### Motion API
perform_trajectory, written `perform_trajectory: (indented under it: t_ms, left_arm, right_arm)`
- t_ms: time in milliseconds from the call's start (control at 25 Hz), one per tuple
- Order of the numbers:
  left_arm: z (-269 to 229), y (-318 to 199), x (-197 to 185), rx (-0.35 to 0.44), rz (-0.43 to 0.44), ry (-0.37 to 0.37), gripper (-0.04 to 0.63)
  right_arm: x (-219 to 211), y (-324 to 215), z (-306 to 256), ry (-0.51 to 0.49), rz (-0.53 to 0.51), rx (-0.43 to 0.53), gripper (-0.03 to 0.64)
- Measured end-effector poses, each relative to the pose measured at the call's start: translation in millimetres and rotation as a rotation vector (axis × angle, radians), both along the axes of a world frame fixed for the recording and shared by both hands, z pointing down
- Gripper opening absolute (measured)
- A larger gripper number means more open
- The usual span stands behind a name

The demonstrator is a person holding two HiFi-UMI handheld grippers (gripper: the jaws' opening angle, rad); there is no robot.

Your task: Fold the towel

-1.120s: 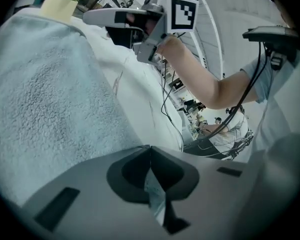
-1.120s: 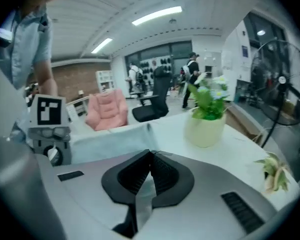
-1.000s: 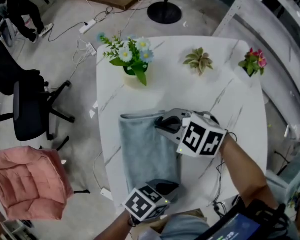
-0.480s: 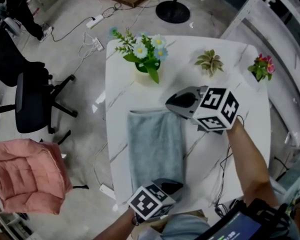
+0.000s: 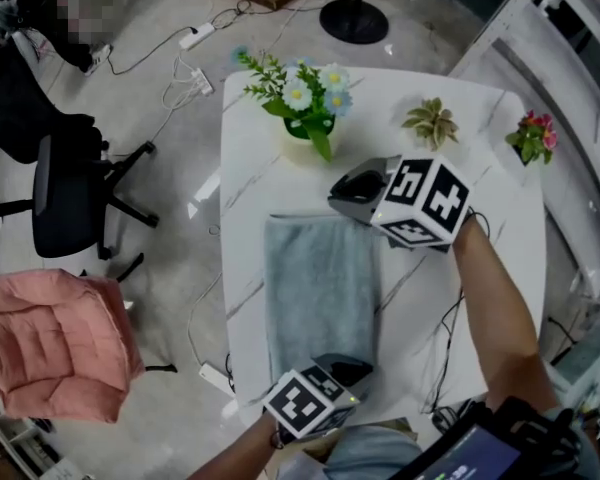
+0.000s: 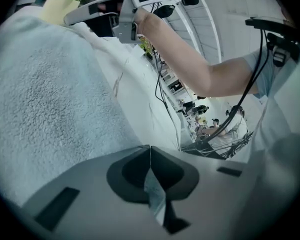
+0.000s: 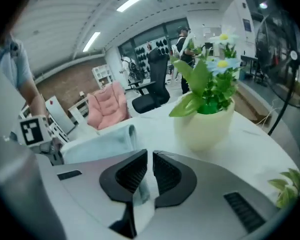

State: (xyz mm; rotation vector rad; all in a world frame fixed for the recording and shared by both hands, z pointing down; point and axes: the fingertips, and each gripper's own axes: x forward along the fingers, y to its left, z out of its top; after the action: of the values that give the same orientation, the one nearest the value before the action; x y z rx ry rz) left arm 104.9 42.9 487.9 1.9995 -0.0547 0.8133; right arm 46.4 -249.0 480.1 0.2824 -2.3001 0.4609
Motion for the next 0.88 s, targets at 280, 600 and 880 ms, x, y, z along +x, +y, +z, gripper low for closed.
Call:
perform_trajectory:
  t_ms: [280,600,880]
  left_arm:
    - [-20,-19,-48,0.065,-0.137,-0.051,0.011]
    - [-2,-47,-85,0.055,-0.290,-0.151,0.011]
    - [15,-55,-86,-0.035,-0.347,-0.132,0.008]
  right_arm:
    - [8,37,20,0.121,-0.143,-0.157,0.247]
    - [7,40,31,0.170,-0.143,-0.276,0.222]
    - [-6,50,17,0.146,-0.212,-0.234,0.064]
